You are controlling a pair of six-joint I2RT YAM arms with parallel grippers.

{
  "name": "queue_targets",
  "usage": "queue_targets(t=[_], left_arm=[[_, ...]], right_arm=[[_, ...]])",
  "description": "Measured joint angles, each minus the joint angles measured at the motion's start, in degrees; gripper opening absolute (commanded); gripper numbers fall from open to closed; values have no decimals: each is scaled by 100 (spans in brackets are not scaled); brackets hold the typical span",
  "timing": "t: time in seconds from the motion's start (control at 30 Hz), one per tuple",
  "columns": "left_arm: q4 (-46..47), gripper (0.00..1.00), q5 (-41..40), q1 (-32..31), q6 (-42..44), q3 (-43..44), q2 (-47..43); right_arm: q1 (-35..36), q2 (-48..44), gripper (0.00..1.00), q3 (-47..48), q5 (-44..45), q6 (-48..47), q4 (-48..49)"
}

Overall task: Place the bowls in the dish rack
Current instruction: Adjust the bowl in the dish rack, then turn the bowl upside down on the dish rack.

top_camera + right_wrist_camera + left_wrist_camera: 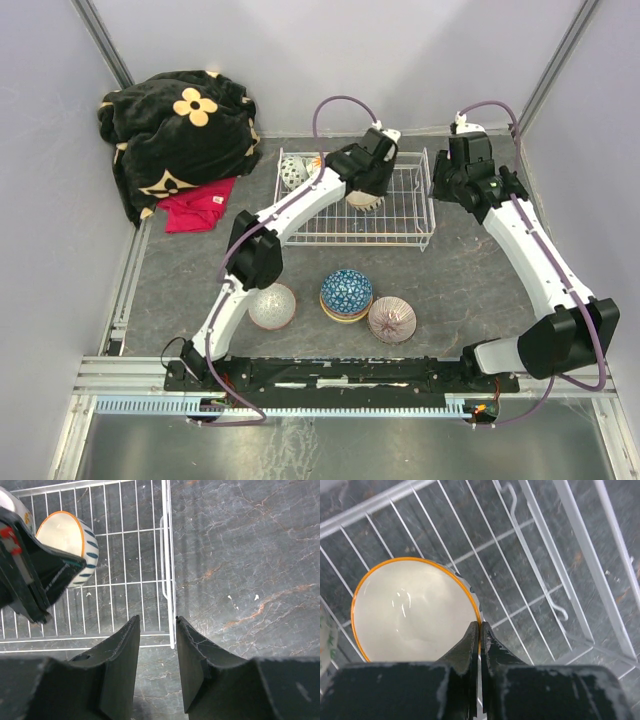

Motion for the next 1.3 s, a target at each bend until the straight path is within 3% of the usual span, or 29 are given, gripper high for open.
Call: queue_targets(t=[0.23, 0.53, 0.97, 1.3], left_arm=[[568, 3, 717, 420, -457, -35, -13], [1843, 3, 1349, 586, -1237, -935, -348], [3755, 3, 1757, 909, -2216, -2638, -944], [4664, 3, 1788, 1104, -2730, -3191, -1091]], right_arm=[[0, 142, 43, 380, -15, 2, -96], [0, 433, 43, 765, -129, 48, -136], [0, 964, 43, 1294, -337, 66, -197], [0, 1126, 43, 1316, -415, 68, -201]])
